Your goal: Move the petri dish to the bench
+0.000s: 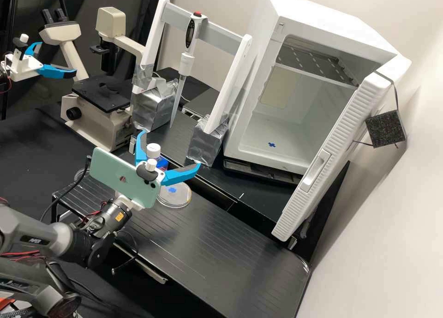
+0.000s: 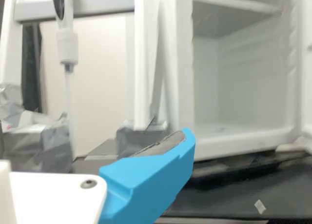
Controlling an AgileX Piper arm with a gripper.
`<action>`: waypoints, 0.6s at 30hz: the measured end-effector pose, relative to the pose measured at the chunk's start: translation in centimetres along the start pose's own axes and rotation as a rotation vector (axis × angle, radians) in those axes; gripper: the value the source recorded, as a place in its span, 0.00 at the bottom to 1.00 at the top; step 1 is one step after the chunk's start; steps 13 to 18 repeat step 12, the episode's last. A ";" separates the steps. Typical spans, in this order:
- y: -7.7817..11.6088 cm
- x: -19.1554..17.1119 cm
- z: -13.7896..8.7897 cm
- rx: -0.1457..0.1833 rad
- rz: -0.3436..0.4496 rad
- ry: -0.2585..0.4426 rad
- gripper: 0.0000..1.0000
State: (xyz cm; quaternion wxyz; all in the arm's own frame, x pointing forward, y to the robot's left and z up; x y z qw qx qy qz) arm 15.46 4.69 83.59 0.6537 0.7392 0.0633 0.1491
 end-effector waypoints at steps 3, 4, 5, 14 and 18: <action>-0.6 0.2 0.1 0.013 -0.024 -0.005 1.00; -0.7 0.3 0.1 0.012 -0.033 -0.007 1.00; -0.9 0.3 0.2 0.013 -0.039 -0.012 1.00; -1.3 0.6 0.9 0.031 -0.052 -0.058 1.00; -1.3 0.6 0.9 0.031 -0.052 -0.058 1.00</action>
